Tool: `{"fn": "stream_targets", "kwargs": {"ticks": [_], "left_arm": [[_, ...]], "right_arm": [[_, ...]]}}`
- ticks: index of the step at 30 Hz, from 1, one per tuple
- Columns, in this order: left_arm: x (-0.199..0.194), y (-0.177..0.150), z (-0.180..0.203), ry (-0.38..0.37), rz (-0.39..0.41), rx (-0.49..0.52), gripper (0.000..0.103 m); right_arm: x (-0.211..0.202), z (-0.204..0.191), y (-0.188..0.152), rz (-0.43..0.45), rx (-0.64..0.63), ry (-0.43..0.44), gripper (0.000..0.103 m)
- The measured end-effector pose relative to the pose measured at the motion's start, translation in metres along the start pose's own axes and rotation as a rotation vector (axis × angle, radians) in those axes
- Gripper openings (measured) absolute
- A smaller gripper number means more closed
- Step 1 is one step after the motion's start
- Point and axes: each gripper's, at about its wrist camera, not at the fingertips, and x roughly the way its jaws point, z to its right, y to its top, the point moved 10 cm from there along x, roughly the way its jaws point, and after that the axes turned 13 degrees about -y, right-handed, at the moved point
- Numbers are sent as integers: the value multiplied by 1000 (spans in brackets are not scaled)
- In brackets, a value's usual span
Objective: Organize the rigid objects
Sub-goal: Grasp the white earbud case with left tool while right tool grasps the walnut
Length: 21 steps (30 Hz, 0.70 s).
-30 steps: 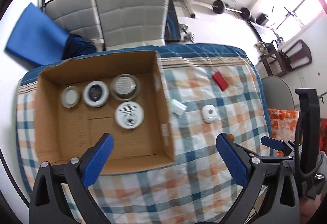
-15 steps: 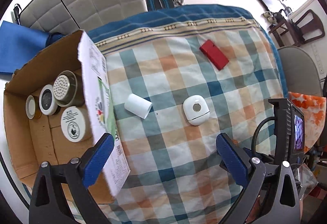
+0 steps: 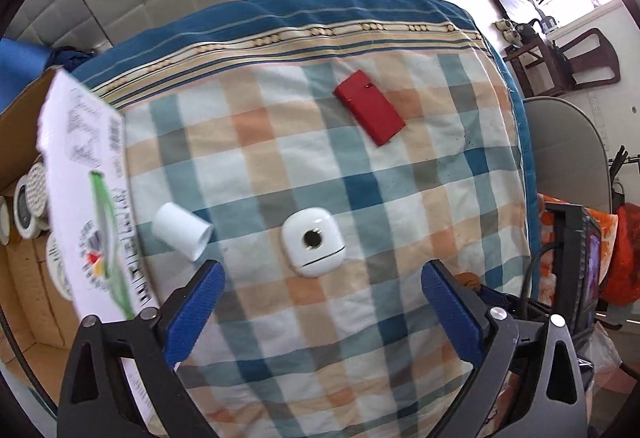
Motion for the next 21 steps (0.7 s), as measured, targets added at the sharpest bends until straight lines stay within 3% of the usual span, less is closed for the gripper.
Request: {"fn": "stream_targets", "kwargs": {"ticks": [4,7,9,13,21], "left_arm": [[38,9,-3,24,-92,-4,53],[65,6,-15,64,-169,-22,52],[72,8,-24,104,-171,-28,54],[84,-1,-33,104,-221,-63,54],[84,1,-33,122,-194,-44,51]], "right_arm": [[7,15,11,-16,5,-15,42],[10,16,15,-27,5,-6,42],[10,14,18,-25,1,3,42],[5,2,29,-30,-4,19,42],[8,-17,30,-30,-15,16,42]]}}
